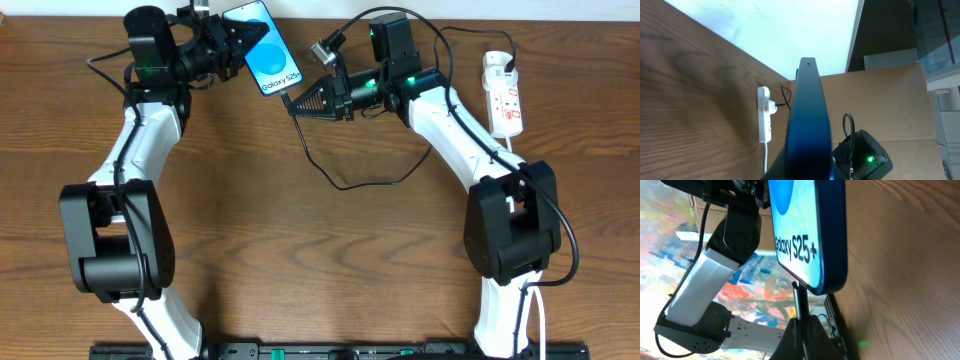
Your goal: Plug charger to phone and switch on socket
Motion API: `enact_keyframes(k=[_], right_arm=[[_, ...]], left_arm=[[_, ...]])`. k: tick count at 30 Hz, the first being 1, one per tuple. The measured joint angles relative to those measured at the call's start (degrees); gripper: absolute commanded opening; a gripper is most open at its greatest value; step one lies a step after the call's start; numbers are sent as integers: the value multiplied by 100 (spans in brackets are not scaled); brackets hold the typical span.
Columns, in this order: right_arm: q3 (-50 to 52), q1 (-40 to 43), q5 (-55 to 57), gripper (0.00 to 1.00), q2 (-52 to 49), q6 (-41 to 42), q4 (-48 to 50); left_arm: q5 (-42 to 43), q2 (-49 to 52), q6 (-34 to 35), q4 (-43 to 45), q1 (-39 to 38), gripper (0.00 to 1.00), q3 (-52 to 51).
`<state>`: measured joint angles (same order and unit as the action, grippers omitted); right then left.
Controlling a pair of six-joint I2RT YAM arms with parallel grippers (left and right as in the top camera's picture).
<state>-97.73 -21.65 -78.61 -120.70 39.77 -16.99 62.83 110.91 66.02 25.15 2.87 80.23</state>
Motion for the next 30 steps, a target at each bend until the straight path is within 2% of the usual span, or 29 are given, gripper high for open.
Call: enact_keyframes(k=[30], right_arm=[[0,90,-31,1,0,15,15]], left_arm=[[-17,0,4,2,0,8,0]])
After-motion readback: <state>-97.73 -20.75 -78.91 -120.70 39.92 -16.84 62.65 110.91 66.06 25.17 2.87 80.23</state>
